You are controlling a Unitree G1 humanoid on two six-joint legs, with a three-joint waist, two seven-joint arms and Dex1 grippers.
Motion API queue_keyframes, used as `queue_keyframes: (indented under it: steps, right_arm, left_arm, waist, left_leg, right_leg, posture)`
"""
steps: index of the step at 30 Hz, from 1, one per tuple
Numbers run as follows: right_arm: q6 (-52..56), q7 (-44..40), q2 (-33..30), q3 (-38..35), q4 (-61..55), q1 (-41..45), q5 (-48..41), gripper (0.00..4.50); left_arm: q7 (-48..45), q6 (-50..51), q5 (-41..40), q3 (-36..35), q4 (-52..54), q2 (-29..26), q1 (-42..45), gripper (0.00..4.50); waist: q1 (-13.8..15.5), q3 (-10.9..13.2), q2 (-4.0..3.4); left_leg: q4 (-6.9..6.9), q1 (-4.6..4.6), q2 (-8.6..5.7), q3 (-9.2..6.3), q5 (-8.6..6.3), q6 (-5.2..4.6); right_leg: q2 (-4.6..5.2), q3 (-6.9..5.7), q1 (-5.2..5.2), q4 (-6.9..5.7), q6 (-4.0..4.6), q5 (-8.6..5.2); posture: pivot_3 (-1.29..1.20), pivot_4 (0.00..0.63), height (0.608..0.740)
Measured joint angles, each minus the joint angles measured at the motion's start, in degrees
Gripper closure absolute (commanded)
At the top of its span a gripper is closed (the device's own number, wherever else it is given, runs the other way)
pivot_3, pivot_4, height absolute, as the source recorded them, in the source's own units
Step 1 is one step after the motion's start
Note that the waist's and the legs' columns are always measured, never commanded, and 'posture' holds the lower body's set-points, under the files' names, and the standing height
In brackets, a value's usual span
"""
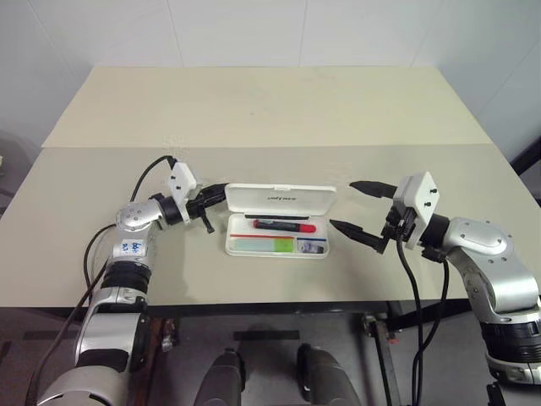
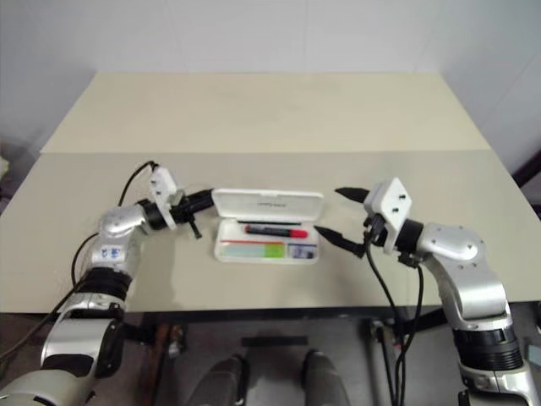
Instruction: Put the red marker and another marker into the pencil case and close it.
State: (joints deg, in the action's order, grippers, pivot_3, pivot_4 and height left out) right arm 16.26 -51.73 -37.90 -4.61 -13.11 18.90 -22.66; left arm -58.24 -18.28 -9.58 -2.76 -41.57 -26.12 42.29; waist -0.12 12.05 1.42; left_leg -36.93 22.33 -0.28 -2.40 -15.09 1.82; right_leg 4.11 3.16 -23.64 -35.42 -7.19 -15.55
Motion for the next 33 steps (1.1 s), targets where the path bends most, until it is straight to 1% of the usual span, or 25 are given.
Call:
queue_keyframes:
  steps: [7,12,15,25,33]
  right_arm:
    - [0.08,0.31,0.23,0.0,-0.31,-0.62,-0.02,0.0]
    - [0.41,0.66,0.22,-0.05,-0.84,-1.68,-0.12,0.0]
    - [0.64,0.87,0.22,-0.13,-1.57,-1.94,-0.23,0.0]
    - [1.21,3.89,1.21,-0.22,-3.94,-5.04,-0.2,0.0]
    - [1.24,6.33,2.05,-0.3,-6.64,-6.64,-0.2,0.0]
  left_arm:
    - [-4.15,-3.87,1.6,3.26,-0.85,-0.32,0.28,4.48]
    - [-10.56,-2.17,1.4,6.67,4.31,-0.25,0.2,4.48]
    - [-12.02,0.06,1.54,8.58,6.7,-0.17,0.14,4.48]
    - [-12.56,7.89,4.76,14.39,13.02,-0.35,0.13,4.48]
    - [-11.11,9.57,6.89,16.41,13.69,0.28,1.53,4.48]
  waist:
    - [0.05,0.0,0.0]
    - [-0.03,0.0,0.0]
    - [-0.14,0.0,0.0]
    - [-0.09,0.0,0.0]
    - [-0.06,-0.01,0.0]
  left_leg:
    - [-0.01,0.01,0.0,0.0,-0.01,-0.02]
    - [-0.04,0.03,0.0,0.02,-0.04,-0.06]
    - [-0.05,0.01,0.01,0.02,-0.04,-0.07]
    - [-0.07,-0.01,0.01,-0.01,-0.04,-0.07]
    - [-0.15,-0.14,0.01,-0.01,-0.03,-0.09]
  right_leg:
    - [0.0,0.0,0.01,0.0,0.0,0.0]
    - [0.0,0.01,0.02,0.02,0.0,0.0]
    - [-0.02,0.02,0.02,0.01,0.0,0.0]
    - [-0.03,0.02,0.06,0.0,0.01,-0.01]
    - [-0.03,0.03,0.24,0.01,0.01,-0.01]
  posture:
    - [0.0,0.15,0.74]
    - [0.0,0.15,0.74]
    - [0.0,0.15,0.74]
    - [0.0,0.15,0.74]
    - [0.0,0.15,0.74]
